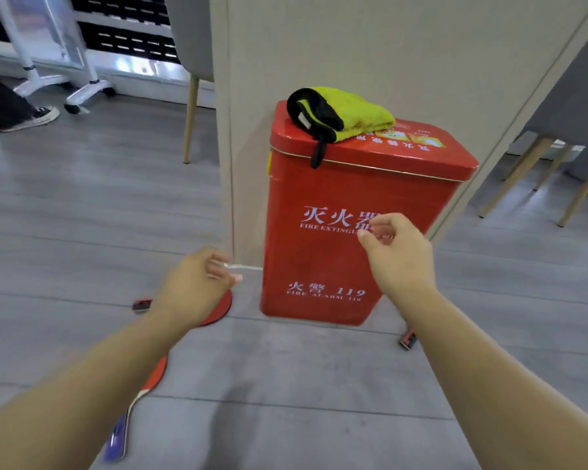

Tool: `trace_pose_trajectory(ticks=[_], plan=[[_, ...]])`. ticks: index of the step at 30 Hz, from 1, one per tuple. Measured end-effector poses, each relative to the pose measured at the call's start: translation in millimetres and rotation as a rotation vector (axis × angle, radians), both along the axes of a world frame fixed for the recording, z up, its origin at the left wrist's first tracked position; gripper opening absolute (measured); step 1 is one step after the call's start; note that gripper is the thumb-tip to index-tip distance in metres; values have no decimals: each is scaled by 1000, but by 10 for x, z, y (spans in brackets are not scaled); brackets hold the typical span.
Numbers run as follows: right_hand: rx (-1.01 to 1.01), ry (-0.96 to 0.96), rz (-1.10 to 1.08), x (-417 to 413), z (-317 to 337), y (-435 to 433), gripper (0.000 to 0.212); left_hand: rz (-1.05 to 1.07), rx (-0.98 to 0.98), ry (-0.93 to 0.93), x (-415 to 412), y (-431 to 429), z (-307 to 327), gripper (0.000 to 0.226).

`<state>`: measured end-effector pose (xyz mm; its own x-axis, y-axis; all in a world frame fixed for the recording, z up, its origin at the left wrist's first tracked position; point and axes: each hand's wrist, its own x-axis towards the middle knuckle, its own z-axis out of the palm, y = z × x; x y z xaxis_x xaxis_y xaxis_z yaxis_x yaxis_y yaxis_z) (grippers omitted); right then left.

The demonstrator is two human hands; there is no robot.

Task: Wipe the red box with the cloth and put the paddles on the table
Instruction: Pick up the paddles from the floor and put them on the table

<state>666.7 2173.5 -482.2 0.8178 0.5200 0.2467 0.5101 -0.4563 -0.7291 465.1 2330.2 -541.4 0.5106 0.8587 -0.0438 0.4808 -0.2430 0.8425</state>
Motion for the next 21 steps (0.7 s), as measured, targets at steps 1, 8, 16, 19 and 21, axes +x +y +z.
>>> trace_pose_trajectory(ticks=[1, 8, 16, 19, 21], plan=[[-23, 22, 27, -147, -115, 58, 13, -2, -30, 33, -149, 19, -154, 22], [-302, 154, 209, -999, -858, 550, 11, -61, -208, 354, -1081, 275, -1118, 19], [-505, 271, 274, -1651, -1636, 951, 10, -108, -312, 771, -1745, 485, -2098, 53], [-531, 292, 279, -1767, -1923, 981, 14, -57, -353, 809, -1832, 485, -2415, 64], [-566, 298, 303, -1815, -2069, 969, 9, -27, -365, 831, -1842, 462, -2560, 70]])
